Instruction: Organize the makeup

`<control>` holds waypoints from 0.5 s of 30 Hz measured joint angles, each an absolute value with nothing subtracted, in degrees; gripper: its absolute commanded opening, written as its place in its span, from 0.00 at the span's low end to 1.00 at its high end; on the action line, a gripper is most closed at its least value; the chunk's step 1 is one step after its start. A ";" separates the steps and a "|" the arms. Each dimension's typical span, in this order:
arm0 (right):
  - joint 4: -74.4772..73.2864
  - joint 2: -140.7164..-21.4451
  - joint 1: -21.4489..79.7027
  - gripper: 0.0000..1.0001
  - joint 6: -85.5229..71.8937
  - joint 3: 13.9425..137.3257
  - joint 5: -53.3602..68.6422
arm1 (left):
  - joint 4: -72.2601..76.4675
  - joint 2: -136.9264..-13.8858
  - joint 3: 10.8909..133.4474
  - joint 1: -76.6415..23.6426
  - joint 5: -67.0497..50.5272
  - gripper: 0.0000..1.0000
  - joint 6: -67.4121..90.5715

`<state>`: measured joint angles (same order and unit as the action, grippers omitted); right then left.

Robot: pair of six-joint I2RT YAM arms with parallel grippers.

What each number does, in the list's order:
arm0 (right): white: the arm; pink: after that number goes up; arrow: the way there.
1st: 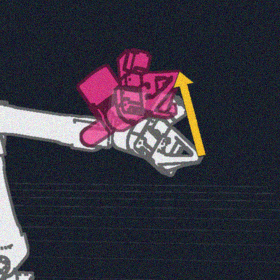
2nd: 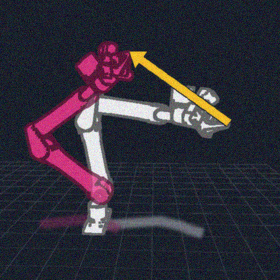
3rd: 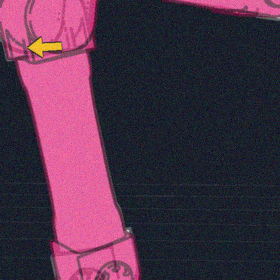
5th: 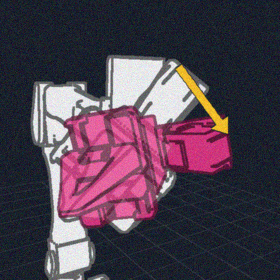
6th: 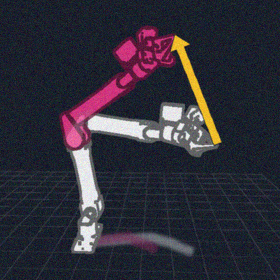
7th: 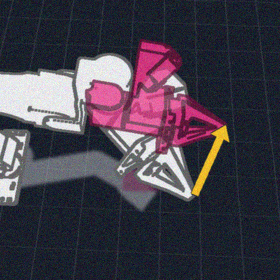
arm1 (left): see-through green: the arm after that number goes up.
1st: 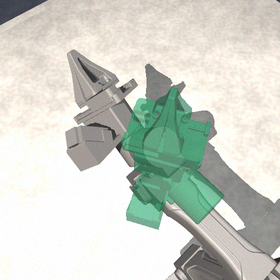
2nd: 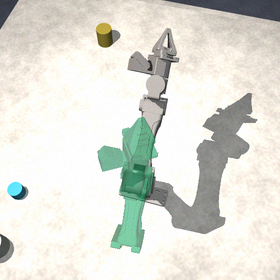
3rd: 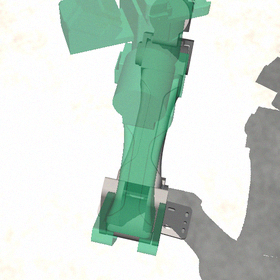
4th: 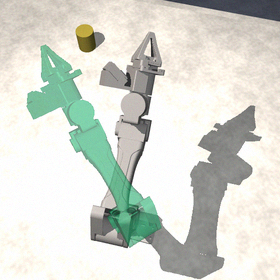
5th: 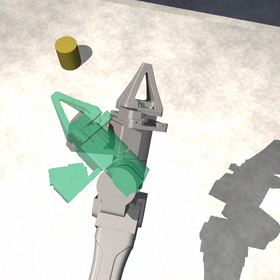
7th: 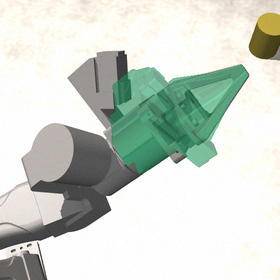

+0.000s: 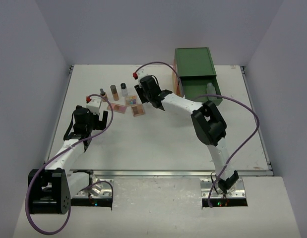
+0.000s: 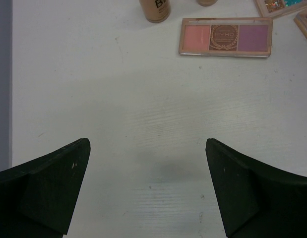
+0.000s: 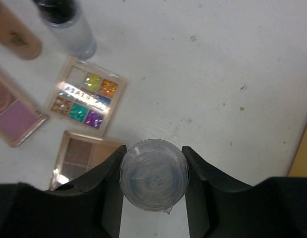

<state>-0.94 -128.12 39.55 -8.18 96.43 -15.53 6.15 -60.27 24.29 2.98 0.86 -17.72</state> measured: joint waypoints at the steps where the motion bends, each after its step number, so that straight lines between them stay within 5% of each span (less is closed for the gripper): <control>1: -2.41 -126.02 40.27 0.00 -7.19 95.83 -14.93 | 6.19 -60.27 24.29 2.98 0.86 1.00 -17.72; 15: -35.27 -92.67 36.64 0.00 -3.39 109.47 -15.95 | 7.11 -59.40 23.46 3.01 1.93 1.00 -17.73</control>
<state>-35.27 -92.67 36.64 -3.39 109.47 -15.95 7.11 -59.40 23.46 3.01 1.93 -17.73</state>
